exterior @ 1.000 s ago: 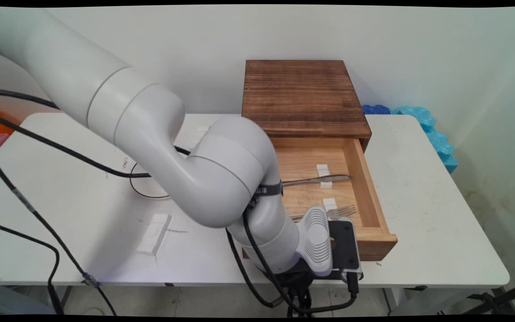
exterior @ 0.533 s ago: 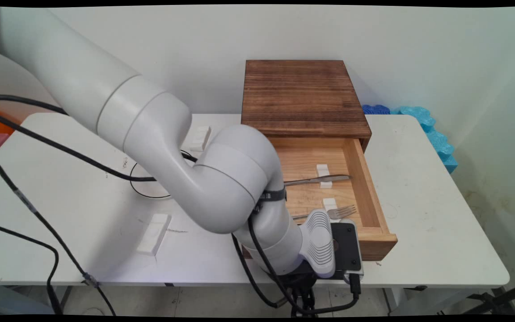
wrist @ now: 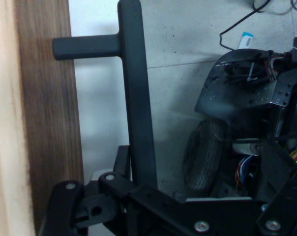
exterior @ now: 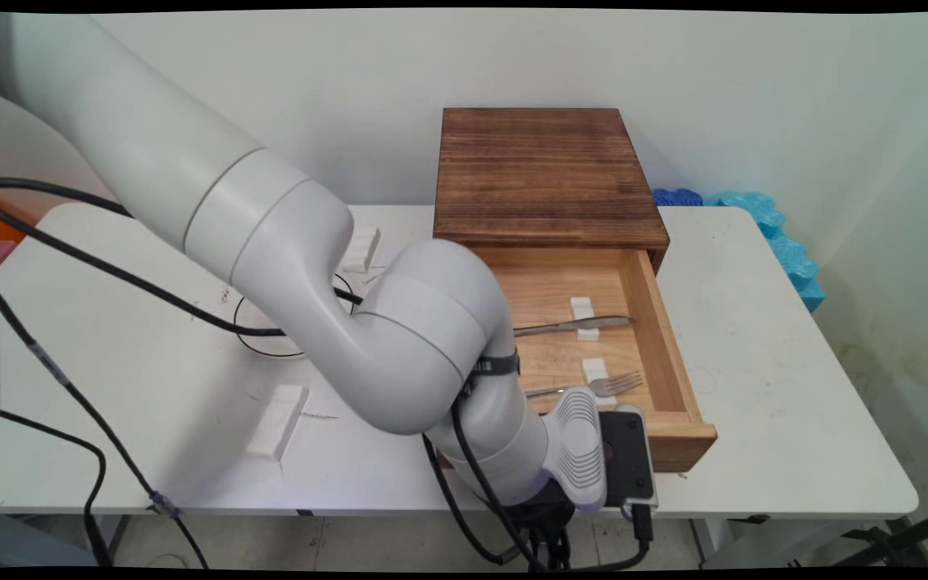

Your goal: Open the drawer

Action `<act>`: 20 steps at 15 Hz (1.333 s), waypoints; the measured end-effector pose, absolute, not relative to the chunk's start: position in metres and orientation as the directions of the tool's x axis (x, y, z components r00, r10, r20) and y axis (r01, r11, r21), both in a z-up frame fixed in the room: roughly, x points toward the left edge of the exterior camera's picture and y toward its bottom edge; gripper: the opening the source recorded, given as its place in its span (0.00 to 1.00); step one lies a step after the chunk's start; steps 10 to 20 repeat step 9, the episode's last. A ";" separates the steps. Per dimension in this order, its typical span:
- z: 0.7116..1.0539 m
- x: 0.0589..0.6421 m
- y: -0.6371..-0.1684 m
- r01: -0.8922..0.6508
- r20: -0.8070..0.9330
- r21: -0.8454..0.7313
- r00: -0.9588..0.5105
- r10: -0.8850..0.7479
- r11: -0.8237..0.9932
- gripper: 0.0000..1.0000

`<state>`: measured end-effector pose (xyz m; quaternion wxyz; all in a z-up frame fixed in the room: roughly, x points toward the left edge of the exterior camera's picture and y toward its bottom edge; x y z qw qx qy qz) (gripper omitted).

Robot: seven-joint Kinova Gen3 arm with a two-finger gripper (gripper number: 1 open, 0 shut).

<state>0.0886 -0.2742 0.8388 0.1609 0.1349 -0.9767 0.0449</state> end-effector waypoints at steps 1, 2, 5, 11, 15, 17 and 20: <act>0.839 0.088 -0.273 -0.276 0.327 -0.043 -0.912 -0.248 0.960 1.00; 0.838 0.088 -0.272 -0.274 0.328 -0.041 -0.912 -0.246 0.961 1.00; 0.838 0.087 -0.267 -0.267 0.330 -0.035 -0.912 -0.241 0.963 1.00; 0.839 0.087 -0.264 -0.261 0.333 -0.033 -0.913 -0.235 0.965 1.00; 0.839 0.087 -0.264 -0.261 0.333 -0.033 -0.913 -0.235 0.965 1.00; 0.839 0.087 -0.264 -0.261 0.333 -0.033 -0.913 -0.235 0.965 1.00; 0.839 0.087 -0.264 -0.261 0.333 -0.033 -0.913 -0.235 0.965 1.00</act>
